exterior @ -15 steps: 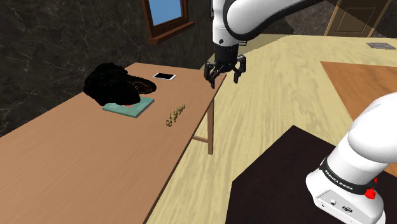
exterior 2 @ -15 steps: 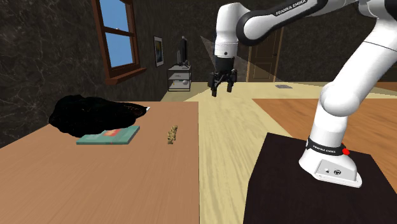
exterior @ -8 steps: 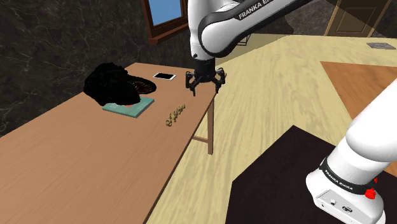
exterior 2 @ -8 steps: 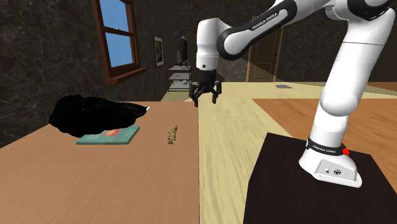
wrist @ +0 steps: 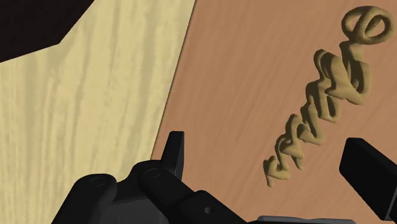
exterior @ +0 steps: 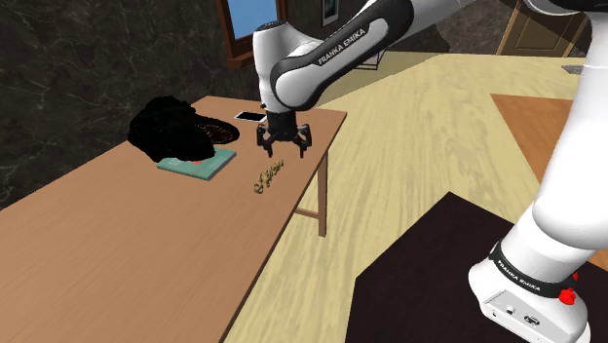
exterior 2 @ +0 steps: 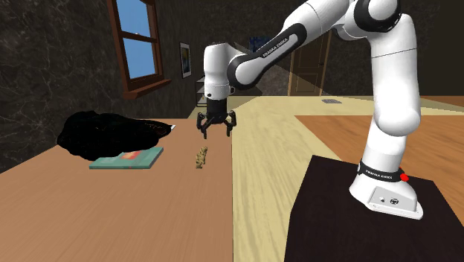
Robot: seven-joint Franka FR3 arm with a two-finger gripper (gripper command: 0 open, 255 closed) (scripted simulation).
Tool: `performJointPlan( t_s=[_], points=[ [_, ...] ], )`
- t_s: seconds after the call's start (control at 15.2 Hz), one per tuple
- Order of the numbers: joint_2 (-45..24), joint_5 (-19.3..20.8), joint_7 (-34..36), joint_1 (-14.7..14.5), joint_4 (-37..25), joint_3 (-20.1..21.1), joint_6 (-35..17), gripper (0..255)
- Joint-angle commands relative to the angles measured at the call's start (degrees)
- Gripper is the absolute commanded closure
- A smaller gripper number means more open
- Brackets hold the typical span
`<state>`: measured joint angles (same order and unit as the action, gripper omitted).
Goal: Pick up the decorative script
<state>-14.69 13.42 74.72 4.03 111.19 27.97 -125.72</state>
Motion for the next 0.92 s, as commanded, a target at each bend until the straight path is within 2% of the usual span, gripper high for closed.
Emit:
performJointPlan(
  t_s=[0.0,0.26,0.86],
  points=[
    [-5.0,2.1,4.0,-1.5,-4.9,-0.9,0.4,0],
    [-13.1,4.4,9.3,-4.4,-13.5,-3.1,1.2,0],
    [-16.2,6.2,10.6,-5.1,-12.0,-4.2,-3.1,0]
  ],
)
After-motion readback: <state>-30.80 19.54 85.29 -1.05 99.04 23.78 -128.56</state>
